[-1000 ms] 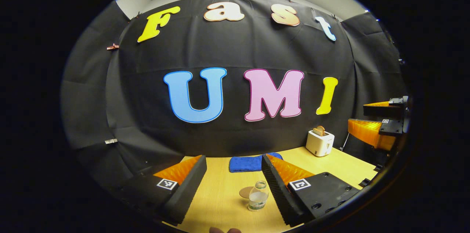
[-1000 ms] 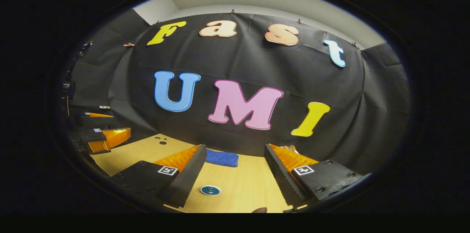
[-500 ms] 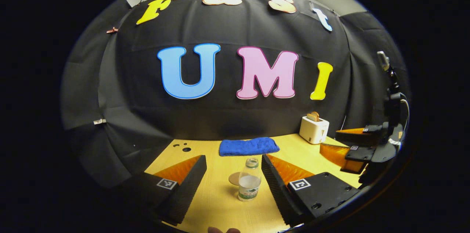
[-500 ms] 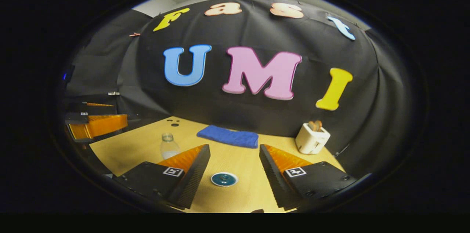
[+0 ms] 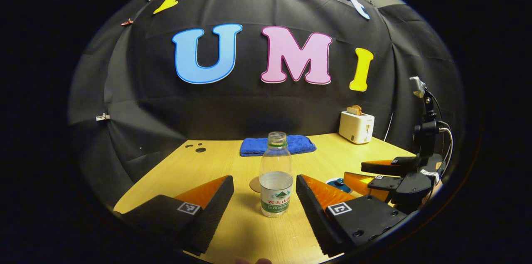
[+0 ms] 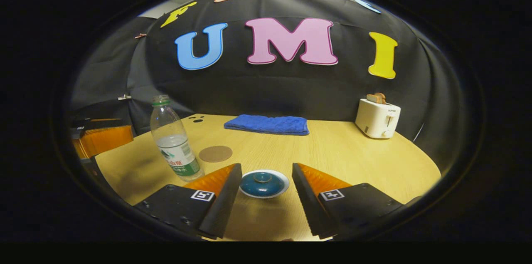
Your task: Open the teacup lid with one hand, grasp the water bottle and pour water into the teacup with the other hand; after pouring, place the water bottle on the coaster and then close the teacup lid.
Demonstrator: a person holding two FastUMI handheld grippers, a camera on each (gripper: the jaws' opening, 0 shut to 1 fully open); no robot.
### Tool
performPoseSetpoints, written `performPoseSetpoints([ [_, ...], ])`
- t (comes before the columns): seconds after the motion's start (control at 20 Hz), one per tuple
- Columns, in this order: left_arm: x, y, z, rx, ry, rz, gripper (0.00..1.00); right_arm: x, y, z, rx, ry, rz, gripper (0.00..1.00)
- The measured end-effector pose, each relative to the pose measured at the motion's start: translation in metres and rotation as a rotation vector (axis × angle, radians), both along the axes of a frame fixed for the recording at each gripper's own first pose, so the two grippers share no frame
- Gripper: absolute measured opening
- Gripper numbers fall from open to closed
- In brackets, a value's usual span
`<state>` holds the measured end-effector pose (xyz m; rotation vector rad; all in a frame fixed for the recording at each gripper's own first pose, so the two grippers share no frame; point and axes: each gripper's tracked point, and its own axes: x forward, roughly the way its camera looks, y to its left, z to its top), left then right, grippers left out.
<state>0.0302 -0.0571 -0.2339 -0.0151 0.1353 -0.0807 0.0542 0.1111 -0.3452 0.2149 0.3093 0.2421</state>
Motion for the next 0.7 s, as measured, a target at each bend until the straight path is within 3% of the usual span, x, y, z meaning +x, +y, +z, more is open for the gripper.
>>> performPoseSetpoints([
  [0.15,0.009,-0.005,-0.018,0.000,0.008,-0.001,0.95,0.010,0.009,-0.016,0.007,0.012,0.029,0.74],
  [0.3,0.017,-0.008,-0.029,-0.014,0.016,0.000,0.95,0.013,0.017,-0.026,0.020,0.026,0.051,0.62],
  [0.45,0.025,-0.013,-0.039,-0.003,0.019,-0.003,0.95,0.015,0.024,-0.031,0.038,0.035,0.073,0.60],
  [0.5,0.026,-0.014,-0.040,-0.002,0.018,-0.007,0.95,0.014,0.023,-0.030,0.046,0.032,0.069,0.47],
  [0.55,0.028,-0.015,-0.045,-0.002,0.020,-0.010,0.95,0.016,0.020,-0.030,0.046,0.031,0.057,0.44],
  [0.6,0.031,-0.017,-0.047,-0.003,0.022,-0.013,0.95,0.020,0.023,-0.032,0.061,0.035,0.061,0.29],
  [0.7,0.036,-0.019,-0.051,-0.005,0.024,-0.017,0.95,0.018,0.022,-0.031,0.069,0.034,0.057,0.31],
])
